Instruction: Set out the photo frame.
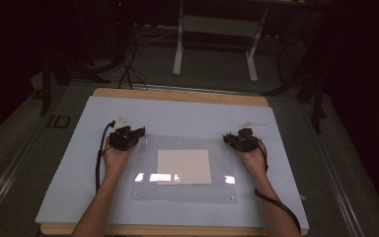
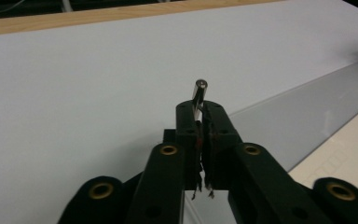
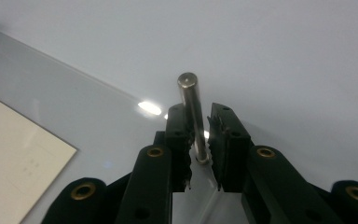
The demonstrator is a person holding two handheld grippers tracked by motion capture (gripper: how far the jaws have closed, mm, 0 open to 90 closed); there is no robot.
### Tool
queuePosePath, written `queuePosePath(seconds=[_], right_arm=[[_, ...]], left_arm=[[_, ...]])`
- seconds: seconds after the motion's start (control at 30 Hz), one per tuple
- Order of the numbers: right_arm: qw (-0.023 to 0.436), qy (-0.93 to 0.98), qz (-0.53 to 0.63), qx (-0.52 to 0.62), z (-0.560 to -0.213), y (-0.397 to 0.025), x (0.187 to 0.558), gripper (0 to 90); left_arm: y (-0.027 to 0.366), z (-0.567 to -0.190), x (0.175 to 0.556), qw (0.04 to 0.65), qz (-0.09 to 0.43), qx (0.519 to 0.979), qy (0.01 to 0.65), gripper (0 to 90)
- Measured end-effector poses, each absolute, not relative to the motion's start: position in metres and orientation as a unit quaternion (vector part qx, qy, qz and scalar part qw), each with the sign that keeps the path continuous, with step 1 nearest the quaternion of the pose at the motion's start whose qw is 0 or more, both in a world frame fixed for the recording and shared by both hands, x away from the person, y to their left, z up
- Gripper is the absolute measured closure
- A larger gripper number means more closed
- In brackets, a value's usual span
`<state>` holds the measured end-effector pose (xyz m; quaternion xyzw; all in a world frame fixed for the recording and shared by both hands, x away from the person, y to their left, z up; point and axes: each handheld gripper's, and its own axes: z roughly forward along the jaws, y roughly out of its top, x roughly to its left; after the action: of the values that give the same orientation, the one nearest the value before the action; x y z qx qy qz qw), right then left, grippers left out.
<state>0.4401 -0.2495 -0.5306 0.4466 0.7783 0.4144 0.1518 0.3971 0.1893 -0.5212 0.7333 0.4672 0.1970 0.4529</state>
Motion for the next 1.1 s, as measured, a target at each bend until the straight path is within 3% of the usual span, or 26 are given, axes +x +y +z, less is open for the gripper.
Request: queuePosePath(seconds=[0.23,0.33,0.47,1.1], right_arm=[[0.18,0.771,0.43,0.434,-0.523,-0.253,0.434,71.6],[0.192,0.768,0.435,0.43,-0.522,-0.251,0.432,73.5],[0.175,0.753,0.461,0.436,-0.521,-0.251,0.432,82.8],[0.14,0.752,0.464,0.447,-0.519,-0.254,0.439,82.3]], left_arm=[[0.195,-0.524,0.395,0.455,0.199,0.731,0.469,87.6],[0.193,-0.524,0.395,0.455,0.2,0.732,0.466,83.1],[0.189,-0.524,0.398,0.459,0.199,0.737,0.455,81.1],[0.195,-0.522,0.417,0.47,0.168,0.751,0.433,82.6]])
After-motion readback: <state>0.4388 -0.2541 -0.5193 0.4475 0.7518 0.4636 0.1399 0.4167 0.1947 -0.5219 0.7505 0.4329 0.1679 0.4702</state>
